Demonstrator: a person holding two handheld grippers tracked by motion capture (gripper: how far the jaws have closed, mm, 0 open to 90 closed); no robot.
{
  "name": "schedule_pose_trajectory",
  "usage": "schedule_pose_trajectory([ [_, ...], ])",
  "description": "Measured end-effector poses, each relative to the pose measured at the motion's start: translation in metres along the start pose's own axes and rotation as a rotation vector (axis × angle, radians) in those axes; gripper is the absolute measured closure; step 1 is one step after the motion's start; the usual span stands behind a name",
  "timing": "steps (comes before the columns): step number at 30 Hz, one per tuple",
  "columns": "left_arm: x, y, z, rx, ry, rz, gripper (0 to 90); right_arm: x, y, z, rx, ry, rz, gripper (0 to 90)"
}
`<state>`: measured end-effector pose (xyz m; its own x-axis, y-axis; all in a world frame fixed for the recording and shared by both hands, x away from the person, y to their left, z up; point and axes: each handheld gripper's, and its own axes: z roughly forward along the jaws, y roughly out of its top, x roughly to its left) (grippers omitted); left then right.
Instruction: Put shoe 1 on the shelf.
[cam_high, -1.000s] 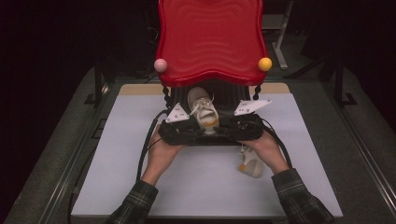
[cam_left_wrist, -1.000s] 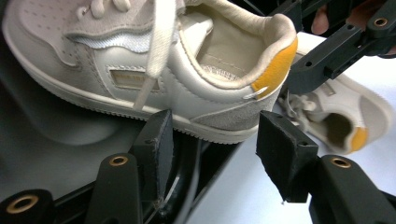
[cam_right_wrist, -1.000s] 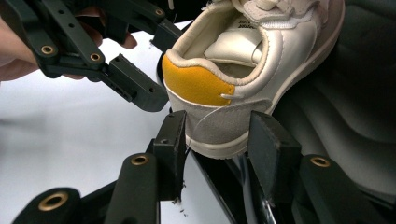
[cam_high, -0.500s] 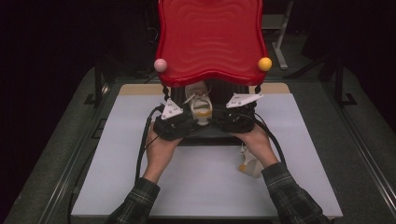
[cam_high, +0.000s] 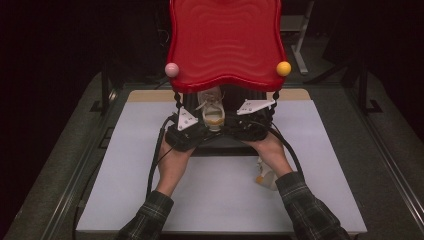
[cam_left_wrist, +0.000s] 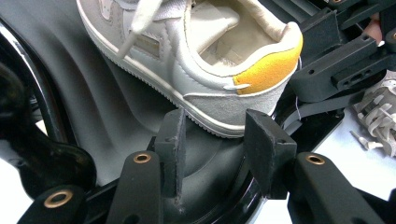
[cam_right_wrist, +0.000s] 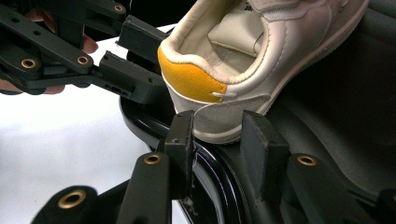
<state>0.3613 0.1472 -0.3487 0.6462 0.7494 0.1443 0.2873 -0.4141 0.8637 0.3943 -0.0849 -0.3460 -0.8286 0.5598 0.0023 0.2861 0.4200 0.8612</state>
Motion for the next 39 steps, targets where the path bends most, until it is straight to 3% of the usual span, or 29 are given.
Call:
schedule_pose_trajectory([
  [3, 0.000, 0.000, -0.001, -0.011, -0.031, -0.015, 55.0, 0.000, 0.000, -0.002, -0.003, 0.006, 0.008, 64.0],
  [7, -0.004, 0.001, -0.008, 0.000, -0.095, 0.011, 51.5, -0.001, -0.004, -0.012, -0.003, 0.011, 0.026, 64.0],
  [9, -0.005, 0.001, -0.009, 0.001, -0.107, 0.024, 49.6, -0.001, -0.005, -0.013, 0.000, 0.008, 0.025, 64.1],
  [14, -0.008, 0.000, -0.020, 0.031, -0.180, 0.053, 45.0, -0.001, -0.013, -0.026, 0.022, 0.031, 0.060, 73.2],
  [18, -0.011, -0.004, -0.028, 0.056, -0.230, 0.070, 41.3, 0.002, -0.018, -0.040, 0.029, 0.048, 0.089, 87.1],
  [22, -0.013, -0.014, -0.036, 0.084, -0.290, 0.088, 38.9, 0.003, -0.025, -0.047, 0.032, 0.058, 0.110, 89.6],
  [27, -0.015, -0.024, -0.044, 0.090, -0.308, 0.090, 36.1, 0.003, -0.032, -0.055, 0.037, 0.042, 0.090, 89.6],
  [33, -0.010, -0.048, -0.056, 0.116, -0.318, 0.078, 33.2, 0.000, -0.046, -0.072, 0.044, 0.029, 0.114, 89.6],
  [39, 0.003, -0.076, -0.064, 0.160, -0.301, 0.036, 28.4, -0.006, -0.064, -0.091, 0.038, 0.012, 0.152, 89.6],
])
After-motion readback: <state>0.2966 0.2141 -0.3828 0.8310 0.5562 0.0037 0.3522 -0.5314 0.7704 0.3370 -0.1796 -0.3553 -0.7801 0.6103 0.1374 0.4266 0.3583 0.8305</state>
